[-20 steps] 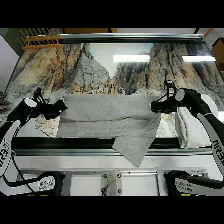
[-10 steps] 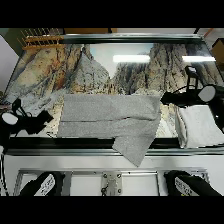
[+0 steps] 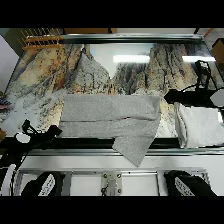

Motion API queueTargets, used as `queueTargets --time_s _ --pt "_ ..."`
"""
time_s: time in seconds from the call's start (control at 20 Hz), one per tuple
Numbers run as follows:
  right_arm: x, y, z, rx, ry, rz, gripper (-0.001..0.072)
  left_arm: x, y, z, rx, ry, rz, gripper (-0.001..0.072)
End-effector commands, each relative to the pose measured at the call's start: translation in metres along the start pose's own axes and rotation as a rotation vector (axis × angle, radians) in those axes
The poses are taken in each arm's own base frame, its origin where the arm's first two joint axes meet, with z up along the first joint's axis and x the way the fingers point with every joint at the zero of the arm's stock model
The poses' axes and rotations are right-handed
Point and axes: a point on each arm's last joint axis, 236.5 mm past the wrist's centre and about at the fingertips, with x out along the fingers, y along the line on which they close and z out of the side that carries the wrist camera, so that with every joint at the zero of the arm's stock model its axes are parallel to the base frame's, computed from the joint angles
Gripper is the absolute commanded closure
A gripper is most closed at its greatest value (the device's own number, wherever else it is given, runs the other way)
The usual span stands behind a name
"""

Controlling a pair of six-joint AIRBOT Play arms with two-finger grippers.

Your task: Fold the clothes and pants, and hang the long-sleeved shirts on hangers.

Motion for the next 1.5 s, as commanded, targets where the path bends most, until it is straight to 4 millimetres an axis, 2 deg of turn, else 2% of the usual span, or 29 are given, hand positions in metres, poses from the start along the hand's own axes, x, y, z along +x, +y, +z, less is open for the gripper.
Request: queueTargets --time_s 0.0,0.2,0.3,0.35,0.4,0.55,0.6,0.65,0.75,0.9,1.1,1.25,1.45 --pt "-0.002 0.002 -0.001 0.003 0.001 0.007 0.0131 0.007 -0.01 -0.002 -0.014 -0.023 -0.027 0.0183" --pt "-0.002 0.001 -0.015 0.003 0.062 0.004 0.013 0.025 -0.016 -0.007 0.006 0.054 0.012 0.0196" --pt "0.0 -0.002 -0.029 0.004 0.112 -0.004 0.013 0.034 -0.025 -0.009 0.038 0.093 0.027 0.0419" --pt "0.002 -0.009 -0.045 0.005 0.161 -0.021 0.0129 0.036 -0.031 -0.007 0.05 0.104 0.028 0.0562" --pt "0.004 -0.016 -0.066 0.02 0.222 -0.033 0.0129 0.035 -0.035 -0.004 0.062 0.107 0.028 0.0684" --pt "0.017 -0.045 -0.161 0.176 0.446 -0.077 0.0129 0.027 -0.045 -0.002 0.144 0.111 0.008 0.07" --pt "0.024 -0.049 -0.191 0.228 0.51 -0.071 0.0129 0.024 -0.047 -0.001 0.162 0.104 0.0 0.07" --pt "0.032 -0.047 -0.221 0.276 0.57 -0.052 0.013 0.021 -0.049 0.0 0.172 0.096 -0.008 0.07" --pt "0.047 -0.035 -0.255 0.326 0.616 0.015 0.0131 0.016 -0.054 0.002 0.18 0.077 -0.022 0.07" --pt "0.067 -0.012 -0.27 0.382 0.584 0.102 0.0134 0.011 -0.058 0.006 0.187 0.053 -0.037 0.0699" --pt "0.081 0.006 -0.277 0.327 0.59 0.125 0.0134 0.011 -0.058 0.006 0.186 0.054 -0.037 0.07" --pt "0.087 0.021 -0.284 0.31 0.611 0.147 0.0135 0.011 -0.058 0.006 0.186 0.054 -0.036 0.07" --pt "0.09 0.029 -0.282 0.301 0.593 0.162 0.0138 0.011 -0.058 0.006 0.186 0.054 -0.037 0.07"
